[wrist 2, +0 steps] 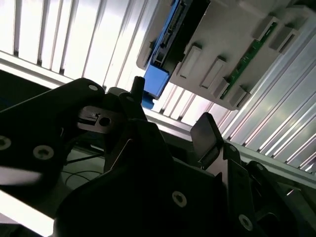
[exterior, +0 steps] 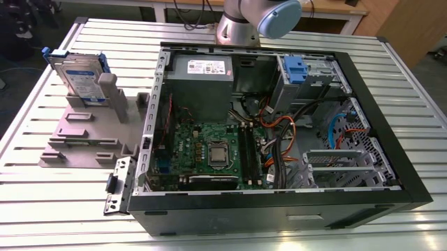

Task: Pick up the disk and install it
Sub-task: 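Pick up the disk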

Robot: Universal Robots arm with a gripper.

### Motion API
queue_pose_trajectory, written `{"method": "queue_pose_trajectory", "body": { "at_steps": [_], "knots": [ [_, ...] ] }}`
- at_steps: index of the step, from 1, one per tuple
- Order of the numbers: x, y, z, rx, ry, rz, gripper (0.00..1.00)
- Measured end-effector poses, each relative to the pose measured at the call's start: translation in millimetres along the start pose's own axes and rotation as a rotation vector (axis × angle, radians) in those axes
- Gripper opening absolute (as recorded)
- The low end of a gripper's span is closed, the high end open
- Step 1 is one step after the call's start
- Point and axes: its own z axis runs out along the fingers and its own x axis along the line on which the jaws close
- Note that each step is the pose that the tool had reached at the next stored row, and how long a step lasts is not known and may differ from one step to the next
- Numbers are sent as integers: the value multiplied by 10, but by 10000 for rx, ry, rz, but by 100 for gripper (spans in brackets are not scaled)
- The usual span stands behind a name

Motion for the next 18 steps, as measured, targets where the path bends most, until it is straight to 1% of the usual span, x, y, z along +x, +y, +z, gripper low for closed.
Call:
{"method": "queue_pose_trajectory", "body": {
  "at_steps": [5, 7, 9, 11, 13, 18],
  "knots": [
    [3, 11, 88, 43, -3, -75, 65],
    [5, 15, 121, 53, -3, -165, 65],
    [6, 14, 150, 52, 2, -364, 65],
    [7, 14, 176, 44, 9, -643, 65],
    [7, 13, 195, 41, 13, -810, 65],
    [4, 12, 262, 44, 13, -817, 65]
  ]
}}
